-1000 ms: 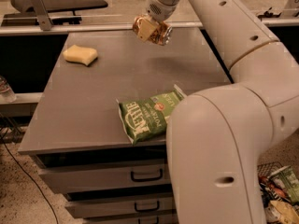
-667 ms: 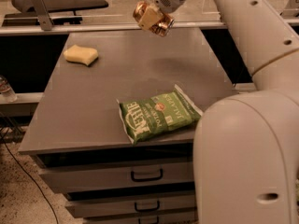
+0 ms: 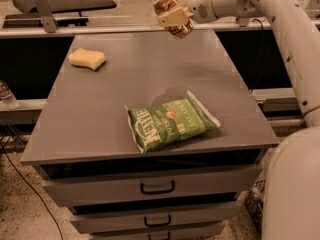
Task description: Place orange can upright
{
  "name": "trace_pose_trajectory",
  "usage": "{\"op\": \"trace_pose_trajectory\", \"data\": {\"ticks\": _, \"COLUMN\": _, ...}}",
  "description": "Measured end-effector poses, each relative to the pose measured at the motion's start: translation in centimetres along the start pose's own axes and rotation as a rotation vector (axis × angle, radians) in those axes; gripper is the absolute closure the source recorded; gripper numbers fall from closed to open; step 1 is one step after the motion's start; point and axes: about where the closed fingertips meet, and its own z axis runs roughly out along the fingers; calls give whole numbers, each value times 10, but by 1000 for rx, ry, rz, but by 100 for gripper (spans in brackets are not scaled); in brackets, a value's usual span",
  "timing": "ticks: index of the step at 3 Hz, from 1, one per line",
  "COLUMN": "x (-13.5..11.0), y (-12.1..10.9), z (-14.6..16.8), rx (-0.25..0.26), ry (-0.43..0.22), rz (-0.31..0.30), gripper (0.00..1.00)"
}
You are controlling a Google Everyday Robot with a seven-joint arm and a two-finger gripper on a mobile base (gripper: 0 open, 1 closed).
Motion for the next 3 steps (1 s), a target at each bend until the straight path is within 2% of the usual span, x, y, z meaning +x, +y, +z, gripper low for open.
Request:
{"op": "trace_pose_trajectory", "data": {"ticks": 1, "x": 18, "y": 1, "z": -21, "rx": -44, "ry": -171, "rz": 12, "gripper": 100}}
{"op": "trace_pose_trajectory", "data": {"ticks": 2, "x": 35, "y": 6, "z": -31, "rx": -80, "ry": -228, "rz": 10, "gripper": 100}}
{"op": "trace_pose_trajectory", "data": {"ticks": 3, "x": 57, "y": 15, "z": -37, "rx": -145, "ry": -315, "rz": -17, "gripper": 100}}
